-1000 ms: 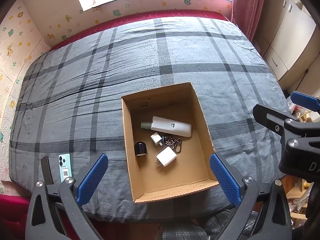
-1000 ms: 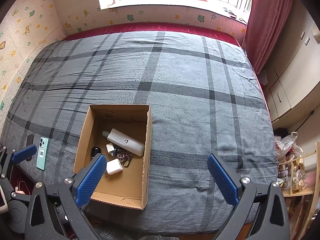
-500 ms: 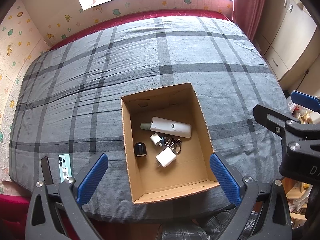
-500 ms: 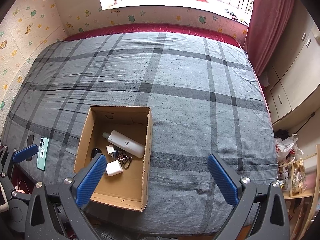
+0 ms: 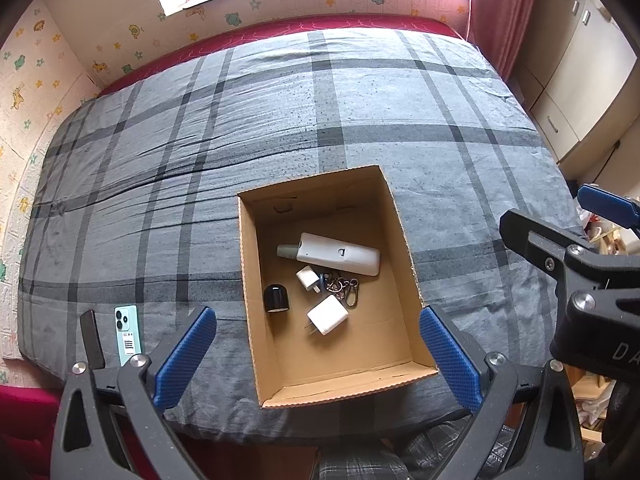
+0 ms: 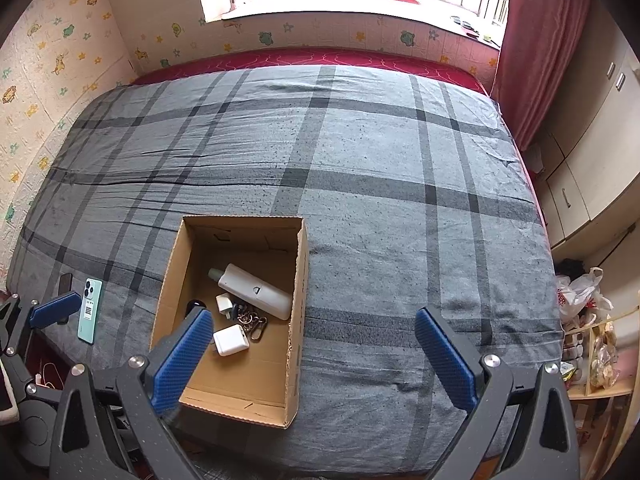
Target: Organize rigid objects
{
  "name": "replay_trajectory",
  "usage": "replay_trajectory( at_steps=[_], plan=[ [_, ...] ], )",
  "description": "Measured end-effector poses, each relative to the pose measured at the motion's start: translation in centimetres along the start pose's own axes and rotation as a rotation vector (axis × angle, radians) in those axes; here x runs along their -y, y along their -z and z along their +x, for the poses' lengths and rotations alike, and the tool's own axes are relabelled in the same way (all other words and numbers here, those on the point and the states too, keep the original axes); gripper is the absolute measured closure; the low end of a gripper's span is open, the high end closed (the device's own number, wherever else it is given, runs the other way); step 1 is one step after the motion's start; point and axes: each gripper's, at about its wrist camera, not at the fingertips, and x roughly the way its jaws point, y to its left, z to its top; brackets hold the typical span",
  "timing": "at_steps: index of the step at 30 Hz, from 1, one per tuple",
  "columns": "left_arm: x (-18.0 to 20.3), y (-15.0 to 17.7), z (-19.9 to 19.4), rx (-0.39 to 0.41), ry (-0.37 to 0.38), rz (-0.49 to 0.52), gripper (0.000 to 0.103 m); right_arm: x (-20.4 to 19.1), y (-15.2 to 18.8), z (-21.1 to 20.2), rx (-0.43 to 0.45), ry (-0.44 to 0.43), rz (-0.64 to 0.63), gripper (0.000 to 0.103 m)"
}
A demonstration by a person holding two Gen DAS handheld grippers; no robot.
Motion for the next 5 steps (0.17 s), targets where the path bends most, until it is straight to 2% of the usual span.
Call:
replay_trajectory(
  at_steps=[5],
  plan=[
    [0.38, -0.29, 0.14, -0.014, -0.010, -0.011, 0.000, 0.82, -0.19, 0.66, -0.010, -0.025, 0.006, 0.000]
  ],
)
